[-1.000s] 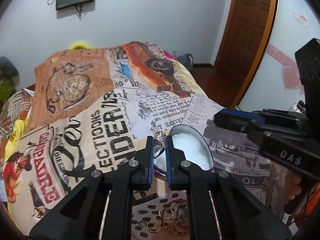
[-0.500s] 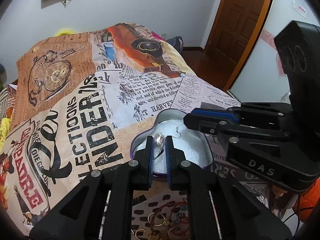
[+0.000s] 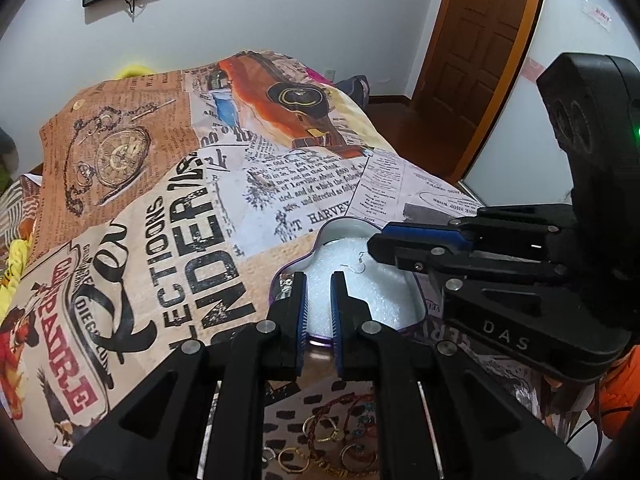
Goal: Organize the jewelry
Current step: 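Open the left tool dropping the ring into the tin while the right tool releases the earring, then move both tools back to the jewelry and grasp a red cord bracelet with the left tool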
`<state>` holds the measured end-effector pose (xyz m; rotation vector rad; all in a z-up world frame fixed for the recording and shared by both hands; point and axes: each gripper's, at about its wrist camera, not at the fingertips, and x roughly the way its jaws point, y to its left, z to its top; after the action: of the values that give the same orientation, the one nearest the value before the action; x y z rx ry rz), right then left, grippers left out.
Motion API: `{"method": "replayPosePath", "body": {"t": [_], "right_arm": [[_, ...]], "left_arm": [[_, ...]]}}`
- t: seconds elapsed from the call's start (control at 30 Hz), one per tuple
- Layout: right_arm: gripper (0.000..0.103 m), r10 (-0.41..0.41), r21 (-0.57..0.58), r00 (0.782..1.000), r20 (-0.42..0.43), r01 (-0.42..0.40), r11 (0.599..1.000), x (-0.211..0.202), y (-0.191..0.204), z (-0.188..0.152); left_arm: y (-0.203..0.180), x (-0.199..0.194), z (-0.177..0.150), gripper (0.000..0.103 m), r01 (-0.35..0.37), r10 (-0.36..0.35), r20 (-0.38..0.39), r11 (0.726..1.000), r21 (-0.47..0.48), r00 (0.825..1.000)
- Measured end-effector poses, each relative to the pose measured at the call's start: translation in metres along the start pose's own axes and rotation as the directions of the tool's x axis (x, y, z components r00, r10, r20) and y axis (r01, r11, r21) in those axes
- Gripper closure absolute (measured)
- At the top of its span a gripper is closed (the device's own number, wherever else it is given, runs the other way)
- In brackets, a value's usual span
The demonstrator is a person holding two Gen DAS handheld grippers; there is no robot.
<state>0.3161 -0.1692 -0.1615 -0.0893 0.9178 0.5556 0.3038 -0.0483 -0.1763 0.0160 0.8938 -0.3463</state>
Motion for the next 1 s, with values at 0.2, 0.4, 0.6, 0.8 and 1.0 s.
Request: {"method": "replayPosePath", "body": {"t": [0.2,0.4,0.6,0.8,1.0], "right_arm": [[0.089,-0.01,0.002,1.0,0.015,0.01,1.0,-0.009,0.003,0.001],[0.064,-0.048,-0.018,0.997,0.068,0.049,0.999,-0.027,0.013,0.003],[0.064,-0.063,-0.03,0.993,0.104,0.067,0.997,-0.045,0.022,0.002],[0.064,-0.076,-0.041,0.988,0.135,0.082,0.996,-0.065,0.033,-0.004],[0.064,-0.071,-0.042,0.988,0.134,0.077,0.996,-0.077,0.043,-0.014]], "left_arm": [[0.005,-0.02,0.0,0.09,-0.028,0.029,0.032,1.0,-0.005,0.999],[0.011,-0.044,0.001,0.075,-0.052,0.053,0.078,0.998,-0.021,0.996],[0.011,-0.065,-0.003,0.07,-0.062,0.065,0.096,0.998,-0.031,0.993],[0.008,-0.084,-0.013,0.065,-0.07,0.072,0.106,0.997,-0.029,0.992],[0.01,-0.094,-0.029,0.064,-0.082,0.085,0.086,0.996,-0.041,0.993]]}}
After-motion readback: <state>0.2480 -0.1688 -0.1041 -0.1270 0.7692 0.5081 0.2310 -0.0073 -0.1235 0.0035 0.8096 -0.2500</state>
